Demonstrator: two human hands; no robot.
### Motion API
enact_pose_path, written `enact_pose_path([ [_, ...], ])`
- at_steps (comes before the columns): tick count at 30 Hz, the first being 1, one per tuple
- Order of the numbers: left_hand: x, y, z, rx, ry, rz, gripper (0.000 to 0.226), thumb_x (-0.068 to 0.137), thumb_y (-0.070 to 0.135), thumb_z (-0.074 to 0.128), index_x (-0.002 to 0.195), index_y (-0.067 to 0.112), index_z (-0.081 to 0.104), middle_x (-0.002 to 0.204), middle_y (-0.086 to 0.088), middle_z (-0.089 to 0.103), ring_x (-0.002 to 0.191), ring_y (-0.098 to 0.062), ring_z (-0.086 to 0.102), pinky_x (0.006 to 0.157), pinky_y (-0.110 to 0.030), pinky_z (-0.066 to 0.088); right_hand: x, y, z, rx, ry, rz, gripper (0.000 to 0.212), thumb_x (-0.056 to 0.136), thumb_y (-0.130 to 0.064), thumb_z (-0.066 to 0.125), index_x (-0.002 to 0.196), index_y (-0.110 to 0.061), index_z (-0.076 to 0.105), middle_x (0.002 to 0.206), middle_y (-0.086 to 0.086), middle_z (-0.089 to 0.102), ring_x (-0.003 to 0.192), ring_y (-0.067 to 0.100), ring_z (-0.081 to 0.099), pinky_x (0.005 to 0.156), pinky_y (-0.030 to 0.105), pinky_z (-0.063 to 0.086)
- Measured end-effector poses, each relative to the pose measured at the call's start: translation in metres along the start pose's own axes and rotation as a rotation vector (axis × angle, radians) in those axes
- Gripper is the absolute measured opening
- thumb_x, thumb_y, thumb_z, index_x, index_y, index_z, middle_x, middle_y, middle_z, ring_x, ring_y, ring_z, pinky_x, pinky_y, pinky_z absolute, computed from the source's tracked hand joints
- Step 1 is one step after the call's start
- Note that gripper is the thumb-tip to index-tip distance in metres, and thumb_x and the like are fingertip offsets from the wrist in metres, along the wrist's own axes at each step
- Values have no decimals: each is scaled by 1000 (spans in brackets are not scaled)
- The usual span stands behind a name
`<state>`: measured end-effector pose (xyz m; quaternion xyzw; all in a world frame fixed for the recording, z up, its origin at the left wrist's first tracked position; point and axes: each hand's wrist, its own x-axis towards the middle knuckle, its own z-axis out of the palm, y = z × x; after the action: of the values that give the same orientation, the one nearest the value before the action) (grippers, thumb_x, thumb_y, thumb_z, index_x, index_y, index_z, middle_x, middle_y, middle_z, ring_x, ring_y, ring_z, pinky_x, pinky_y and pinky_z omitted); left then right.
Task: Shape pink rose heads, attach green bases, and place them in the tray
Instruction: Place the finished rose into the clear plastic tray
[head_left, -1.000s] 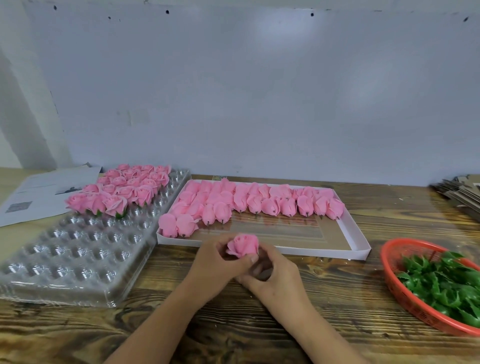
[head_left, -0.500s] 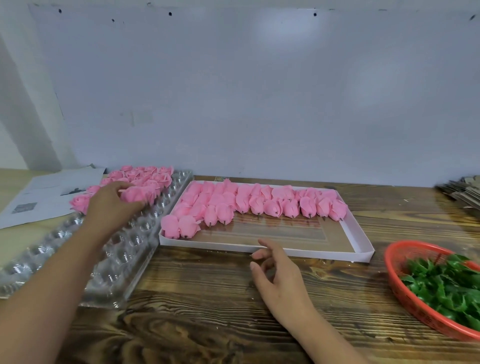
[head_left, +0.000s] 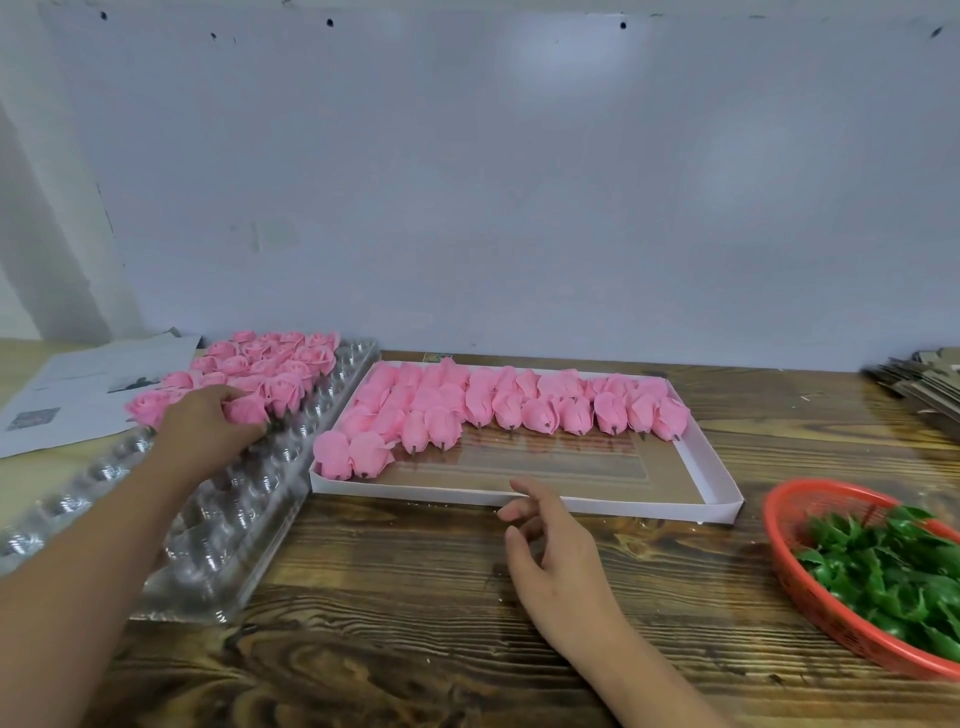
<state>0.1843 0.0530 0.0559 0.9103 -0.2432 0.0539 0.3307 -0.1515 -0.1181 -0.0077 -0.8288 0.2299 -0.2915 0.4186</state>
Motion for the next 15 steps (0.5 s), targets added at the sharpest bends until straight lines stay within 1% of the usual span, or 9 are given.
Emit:
enact_pose_path([
  [3,-2,-1,3,-17,3,13,50,84,12,76,131,2,62,78,-4,61,62,-19,58,60,-31,44,0,-1,0,-5,-3,9,51,98,-15,55,117,-59,36,104,-26,58,98,2,56,78,10,46],
  [5,-1,1,5,-32,13,15,50,84,16,78,131,6,62,78,-2,62,58,-19,59,55,-28,43,0,-2,0,0,2,6,52,98,-14,55,116,-59,37,104,-24,59,96,3,56,77,11,46],
  [6,0,3,6,-27,15,20,51,84,17,79,131,6,62,80,-3,63,61,-18,59,55,-27,42,0,-2,0,1,5,6,52,97,-14,55,115,-59,37,104,-24,59,95,3,57,76,11,46],
  [7,1,4,7,-17,12,28,51,84,16,79,131,6,63,83,-5,64,64,-19,59,57,-29,43,0,-2,0,1,7,6,52,97,-13,54,115,-60,37,104,-25,59,93,4,57,75,11,46],
  [10,5,7,9,25,-13,43,48,84,11,77,128,2,63,88,-11,66,72,-27,63,69,-37,53,0,-2,0,6,5,10,52,97,-13,54,114,-60,39,104,-28,58,92,6,58,74,12,47],
  [12,7,6,9,39,-9,46,44,83,10,76,125,0,65,87,-12,66,72,-29,63,71,-38,53,0,-3,0,6,3,12,53,97,-13,53,114,-60,38,104,-28,58,93,6,57,75,13,47],
  [13,8,5,8,40,-2,50,41,83,9,77,122,0,67,86,-11,65,70,-28,62,68,-36,51,0,-3,0,4,3,11,53,97,-12,53,114,-60,38,104,-27,58,93,6,57,75,13,47],
  [15,11,5,7,55,7,60,32,81,7,76,112,1,71,79,-8,65,64,-20,58,58,-28,43,0,-3,0,0,4,8,53,97,-12,53,114,-60,38,105,-24,59,93,6,57,76,14,48],
])
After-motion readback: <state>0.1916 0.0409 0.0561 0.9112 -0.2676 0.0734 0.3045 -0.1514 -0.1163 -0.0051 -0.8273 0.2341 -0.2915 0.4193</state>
